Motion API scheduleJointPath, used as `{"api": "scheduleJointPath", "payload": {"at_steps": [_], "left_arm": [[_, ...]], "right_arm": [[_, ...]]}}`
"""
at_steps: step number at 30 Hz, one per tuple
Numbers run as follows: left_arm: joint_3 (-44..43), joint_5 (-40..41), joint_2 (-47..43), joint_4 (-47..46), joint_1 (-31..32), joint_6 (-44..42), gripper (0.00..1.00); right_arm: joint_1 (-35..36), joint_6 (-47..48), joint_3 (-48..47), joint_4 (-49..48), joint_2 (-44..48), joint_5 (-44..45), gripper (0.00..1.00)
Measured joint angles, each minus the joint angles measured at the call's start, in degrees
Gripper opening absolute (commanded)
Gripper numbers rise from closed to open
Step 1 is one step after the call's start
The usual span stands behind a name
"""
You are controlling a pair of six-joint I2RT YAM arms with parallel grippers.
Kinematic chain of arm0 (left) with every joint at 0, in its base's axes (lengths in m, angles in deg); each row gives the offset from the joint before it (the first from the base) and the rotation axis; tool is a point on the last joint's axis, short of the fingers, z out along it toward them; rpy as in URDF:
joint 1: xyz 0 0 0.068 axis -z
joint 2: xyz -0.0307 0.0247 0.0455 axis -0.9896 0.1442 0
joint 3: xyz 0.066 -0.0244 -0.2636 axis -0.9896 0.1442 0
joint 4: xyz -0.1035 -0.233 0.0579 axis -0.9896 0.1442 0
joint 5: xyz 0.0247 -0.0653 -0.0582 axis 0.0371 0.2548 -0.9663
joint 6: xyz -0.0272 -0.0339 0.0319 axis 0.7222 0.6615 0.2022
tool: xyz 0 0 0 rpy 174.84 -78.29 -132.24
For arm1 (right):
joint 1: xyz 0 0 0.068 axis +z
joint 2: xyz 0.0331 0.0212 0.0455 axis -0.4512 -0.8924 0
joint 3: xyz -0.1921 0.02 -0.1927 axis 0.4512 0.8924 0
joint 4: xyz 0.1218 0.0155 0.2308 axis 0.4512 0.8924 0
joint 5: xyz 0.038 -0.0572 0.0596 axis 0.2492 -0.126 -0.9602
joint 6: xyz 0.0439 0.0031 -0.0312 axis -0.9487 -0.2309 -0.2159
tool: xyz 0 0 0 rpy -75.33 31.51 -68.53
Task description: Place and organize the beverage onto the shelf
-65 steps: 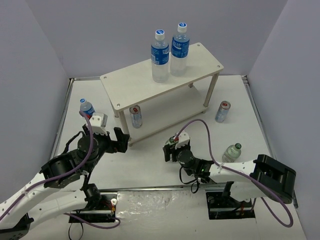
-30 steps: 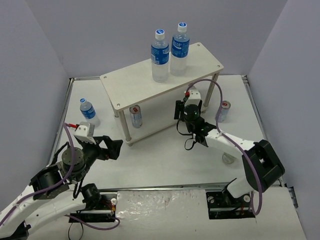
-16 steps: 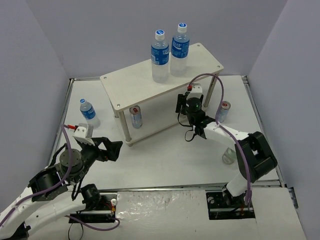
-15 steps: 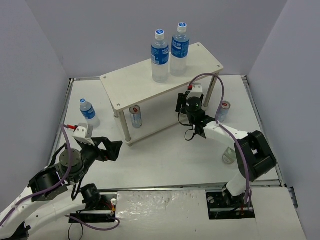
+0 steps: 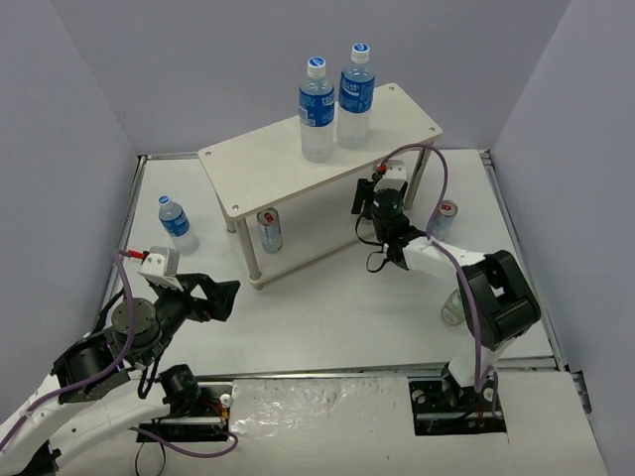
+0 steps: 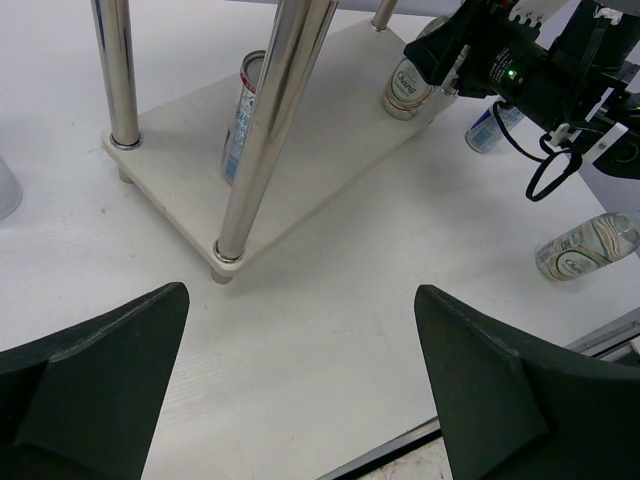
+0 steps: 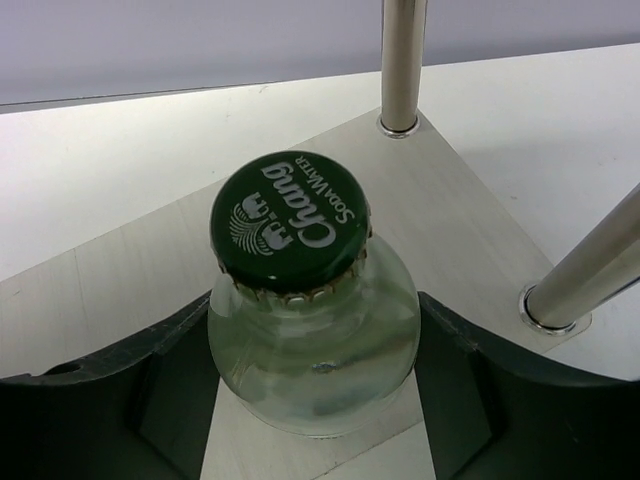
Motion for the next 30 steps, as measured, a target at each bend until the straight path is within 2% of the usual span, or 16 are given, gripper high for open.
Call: {"api": "scheduleJointPath", "payload": {"at_steps": [7,16,30], "left_arm": [[0.0,0.0,-0.1,0.2,0.0,0.0,0.94],[0.0,-0.4,-0.1,0.2,0.0,0.0,0.94],[0.0,-1.3,-0.1,0.2,0.0,0.0,0.94]], "right_arm": [[0.0,0.4,-0.5,-0.8,-0.7,0.0,0.59],[0.0,0.8,-0.5,-0.3,-0.6,-0.6,0.69],[0.0,1.0,-0.5,3.3,0.9,-1.9,0.78]]}}
